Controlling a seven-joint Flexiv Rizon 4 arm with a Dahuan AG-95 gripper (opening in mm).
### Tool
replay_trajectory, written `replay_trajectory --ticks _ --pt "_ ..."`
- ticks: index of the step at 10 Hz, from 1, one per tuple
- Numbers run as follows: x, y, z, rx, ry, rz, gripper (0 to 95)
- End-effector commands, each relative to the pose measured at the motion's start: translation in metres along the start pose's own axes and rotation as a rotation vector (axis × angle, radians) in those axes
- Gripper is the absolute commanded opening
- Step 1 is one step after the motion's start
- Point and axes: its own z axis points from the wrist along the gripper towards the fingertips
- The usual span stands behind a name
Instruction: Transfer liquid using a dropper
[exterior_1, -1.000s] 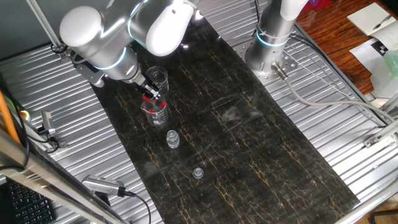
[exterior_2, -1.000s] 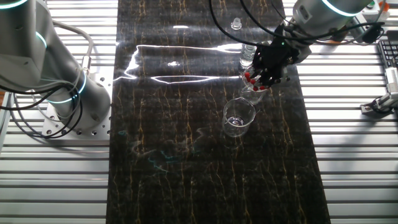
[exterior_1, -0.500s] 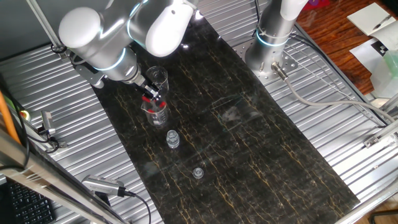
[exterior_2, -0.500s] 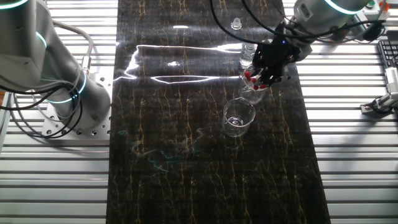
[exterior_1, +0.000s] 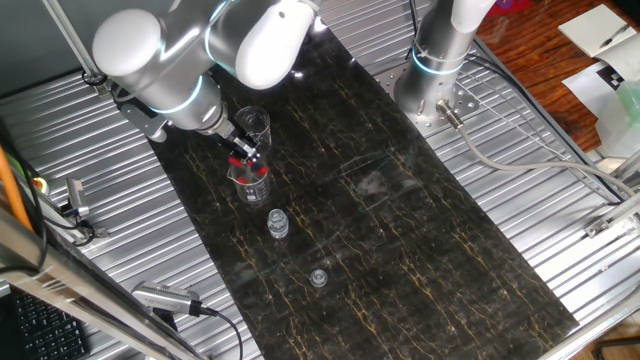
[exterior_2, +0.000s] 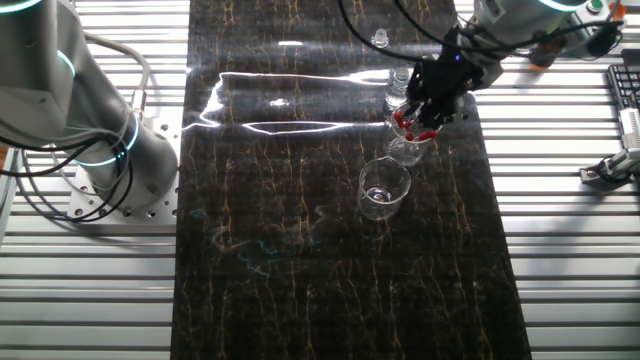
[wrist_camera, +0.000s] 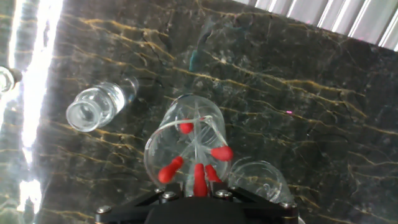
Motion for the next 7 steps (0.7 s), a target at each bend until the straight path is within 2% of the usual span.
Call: replay_trajectory --ticks 1,4,7 --pt "0.003 0.002 -0.008 0.001 -0.001 0.001 19.0" --pt "0.012 0.007 -0.028 0.022 0.009 0.017 19.0" --pt "0.017 0.01 -0.036 0.032 0.018 0.021 19.0"
